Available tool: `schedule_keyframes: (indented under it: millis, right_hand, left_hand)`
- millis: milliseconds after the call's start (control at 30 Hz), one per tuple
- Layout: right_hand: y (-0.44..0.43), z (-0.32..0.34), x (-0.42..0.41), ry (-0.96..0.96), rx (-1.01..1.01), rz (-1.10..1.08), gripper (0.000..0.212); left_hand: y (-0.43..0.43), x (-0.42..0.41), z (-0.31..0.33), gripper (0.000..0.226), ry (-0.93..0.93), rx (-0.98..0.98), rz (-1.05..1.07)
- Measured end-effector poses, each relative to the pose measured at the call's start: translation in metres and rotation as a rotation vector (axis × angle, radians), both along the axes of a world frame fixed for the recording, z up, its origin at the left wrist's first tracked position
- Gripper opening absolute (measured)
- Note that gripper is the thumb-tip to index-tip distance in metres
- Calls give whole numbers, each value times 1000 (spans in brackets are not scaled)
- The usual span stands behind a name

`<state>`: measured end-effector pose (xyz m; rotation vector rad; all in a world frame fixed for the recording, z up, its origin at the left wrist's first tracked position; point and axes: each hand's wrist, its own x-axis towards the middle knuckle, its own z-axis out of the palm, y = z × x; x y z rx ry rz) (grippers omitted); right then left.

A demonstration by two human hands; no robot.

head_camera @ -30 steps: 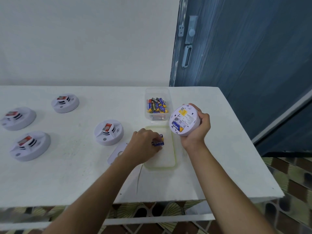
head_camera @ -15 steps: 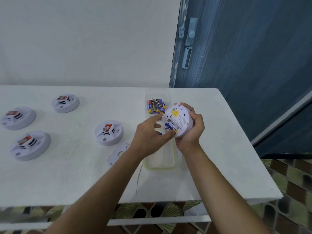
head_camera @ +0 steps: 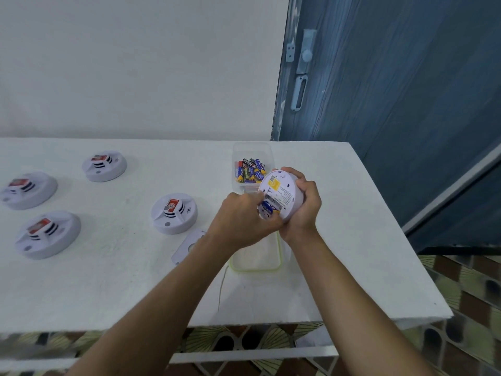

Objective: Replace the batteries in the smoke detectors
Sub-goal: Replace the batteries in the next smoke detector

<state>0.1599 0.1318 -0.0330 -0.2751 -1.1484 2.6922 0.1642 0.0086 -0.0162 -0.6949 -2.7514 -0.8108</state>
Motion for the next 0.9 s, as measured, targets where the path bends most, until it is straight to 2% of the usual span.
schedule_keyframes:
  millis: [67, 200, 333, 433, 533, 600, 667, 733, 800, 900]
  right_hand:
    - [1, 0, -1, -3, -3, 2, 36]
    - [1, -2, -1, -22, 1, -17, 36]
    - [-4, -4, -4, -44, 51, -122, 34]
    - [-3, -4, -7, -52, 109, -183, 30]
    - [-2, -5, -7, -23, 200, -210, 29]
    - [-2, -6, -7, -3, 249, -228, 29]
    - [-2, -6, -7, -5, 267, -248, 32]
    - [1, -6, -6, -18, 257, -259, 36]
    - [4, -8, -4, -32, 235, -266, 37]
    - [9, -14, -3, -46, 207, -273, 35]
  left_hand:
    - [1, -1, 1, 60, 2, 22, -9]
    - [1, -1, 1, 64, -22, 49, -12]
    - [3, 2, -7, 56, -19, 108, -37]
    - [4, 7, -9, 39, -44, 207, -41]
    - [7, 8, -5, 47, -214, 232, 2]
    - [7, 8, -3, 39, -253, 222, 9]
    - [5, 6, -4, 21, -401, 383, 37]
    - [0, 4, -6, 28, -570, 549, 58]
    - [-5, 1, -9, 31, -574, 499, 66]
    - [-14, 1, -14, 21, -429, 246, 42]
